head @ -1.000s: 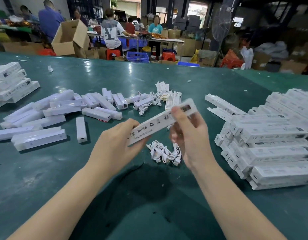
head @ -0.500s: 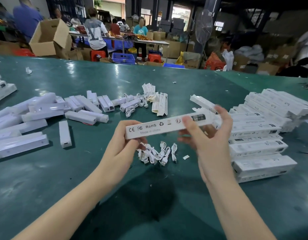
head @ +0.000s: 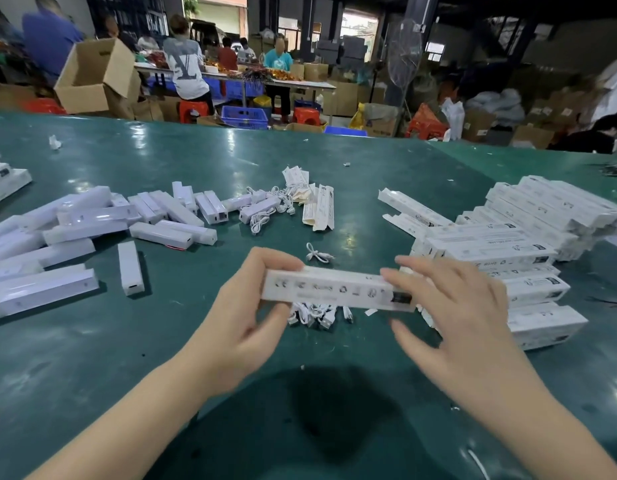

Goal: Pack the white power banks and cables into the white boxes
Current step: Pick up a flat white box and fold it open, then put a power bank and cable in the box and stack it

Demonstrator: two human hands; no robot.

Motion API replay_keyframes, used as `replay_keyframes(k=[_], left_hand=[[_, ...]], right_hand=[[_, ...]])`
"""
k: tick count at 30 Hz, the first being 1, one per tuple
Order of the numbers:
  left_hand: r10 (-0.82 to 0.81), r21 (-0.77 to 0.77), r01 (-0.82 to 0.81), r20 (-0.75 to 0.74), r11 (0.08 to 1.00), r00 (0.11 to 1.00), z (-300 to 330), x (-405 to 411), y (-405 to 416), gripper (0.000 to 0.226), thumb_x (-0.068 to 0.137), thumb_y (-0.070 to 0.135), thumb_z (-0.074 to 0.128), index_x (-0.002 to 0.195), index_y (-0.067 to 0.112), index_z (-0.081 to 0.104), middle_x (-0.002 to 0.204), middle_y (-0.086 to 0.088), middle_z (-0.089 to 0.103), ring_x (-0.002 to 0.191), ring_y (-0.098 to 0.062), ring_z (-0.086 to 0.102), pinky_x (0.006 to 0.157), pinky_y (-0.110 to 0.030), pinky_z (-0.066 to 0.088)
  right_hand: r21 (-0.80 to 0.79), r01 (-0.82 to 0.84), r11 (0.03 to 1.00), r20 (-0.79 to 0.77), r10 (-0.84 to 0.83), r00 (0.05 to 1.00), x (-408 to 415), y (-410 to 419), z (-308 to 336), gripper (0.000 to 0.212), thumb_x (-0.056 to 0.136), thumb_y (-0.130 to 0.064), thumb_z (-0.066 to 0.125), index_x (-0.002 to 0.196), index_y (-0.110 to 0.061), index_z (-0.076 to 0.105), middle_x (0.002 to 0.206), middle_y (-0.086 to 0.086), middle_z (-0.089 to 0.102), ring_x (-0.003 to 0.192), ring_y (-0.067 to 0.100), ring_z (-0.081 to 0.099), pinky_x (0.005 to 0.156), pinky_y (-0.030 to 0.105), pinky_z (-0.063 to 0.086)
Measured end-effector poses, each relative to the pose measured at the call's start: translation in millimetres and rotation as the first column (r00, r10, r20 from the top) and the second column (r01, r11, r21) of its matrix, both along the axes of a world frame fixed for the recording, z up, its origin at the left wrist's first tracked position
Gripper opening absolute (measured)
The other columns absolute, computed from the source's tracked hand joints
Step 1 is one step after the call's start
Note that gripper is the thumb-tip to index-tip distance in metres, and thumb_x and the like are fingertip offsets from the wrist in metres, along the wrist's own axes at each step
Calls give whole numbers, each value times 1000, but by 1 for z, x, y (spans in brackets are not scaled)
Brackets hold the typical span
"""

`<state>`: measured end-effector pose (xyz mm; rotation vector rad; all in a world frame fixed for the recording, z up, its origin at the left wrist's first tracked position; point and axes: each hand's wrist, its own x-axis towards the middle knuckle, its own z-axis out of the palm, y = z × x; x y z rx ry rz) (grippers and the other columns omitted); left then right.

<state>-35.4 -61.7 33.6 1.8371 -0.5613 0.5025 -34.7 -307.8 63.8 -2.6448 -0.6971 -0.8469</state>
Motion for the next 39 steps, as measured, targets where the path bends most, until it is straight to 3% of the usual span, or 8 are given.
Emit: replay_keyframes(k=[3, 6, 12, 17, 21, 29, 36, 39], left_hand=[[-92, 119, 86, 47, 989, 995, -1, -7, -12, 40, 82, 18, 43, 113, 42, 46, 101, 9, 57, 75, -16, 53, 59, -32, 45], [-193, 189, 165, 139, 968, 971, -1, -9, -18, 42, 81, 9, 48, 119, 28, 50, 108, 14, 57, 91, -17, 58, 76, -23, 47], [-96, 64, 83, 230, 994, 969, 3, -6, -13, 47, 84, -1, 61, 125, 21, 51, 111, 5, 65, 96, -18, 69, 83, -28, 55], [-52, 146, 14, 262, 989, 964, 1, -1, -9, 36, 82, -5, 60, 113, 12, 59, 101, 4, 64, 89, -17, 68, 76, -33, 55], [-72, 218, 5, 301, 976, 951, -1, 2, -11, 23, 82, -7, 60, 102, 4, 64, 93, 1, 61, 83, -18, 64, 69, -30, 53], [-61, 238, -7, 278, 971, 959, -5, 6, -8, 20, 82, -7, 57, 96, 4, 65, 91, 3, 59, 80, -18, 60, 66, -31, 51], [-33, 265, -38, 258, 964, 966, -9, 7, -6, 18, 82, -4, 58, 93, 8, 65, 90, 4, 59, 76, -16, 59, 67, -31, 51], [-22, 272, -40, 221, 961, 975, -10, 8, -6, 17, 83, -2, 57, 94, 9, 65, 90, 4, 59, 77, -16, 60, 68, -31, 51]], right_hand=[[-93, -143, 985, 91, 151, 984, -15, -1, -9, 44, 82, -23, 67, 125, -15, 66, 124, -6, 64, 106, 21, 56, 96, 31, 37], [-78, -198, 977, 208, 210, 955, -23, -2, -16, 31, 88, -13, 66, 119, -7, 69, 116, -1, 68, 95, 24, 63, 91, 34, 49], [82, 50, 995, 342, -76, 937, -28, -50, -9, 29, 88, -7, 58, 114, -3, 69, 109, 5, 69, 102, 28, 61, 102, 37, 44], [190, 326, 926, 122, -351, 928, -10, -101, -23, 37, 83, -16, 46, 113, -9, 65, 113, 11, 67, 110, 35, 59, 104, 45, 42], [197, 465, 863, 56, -484, 873, -1, -108, -41, 30, 72, 7, 70, 99, -7, 66, 101, 7, 59, 96, 39, 56, 85, 43, 44], [286, 467, 836, -126, -451, 884, -11, -65, -40, 63, 71, -45, 80, 120, -14, 56, 119, 7, 43, 115, 31, 43, 97, 36, 34], [313, 532, 787, -114, -525, 843, 8, -62, -42, 65, 62, -27, 91, 109, 0, 57, 112, 21, 42, 105, 26, 34, 95, 36, 28], [287, 570, 770, -139, -556, 820, 9, -58, -41, 68, 64, -30, 90, 113, 3, 56, 115, 24, 42, 110, 30, 33, 101, 49, 32]])
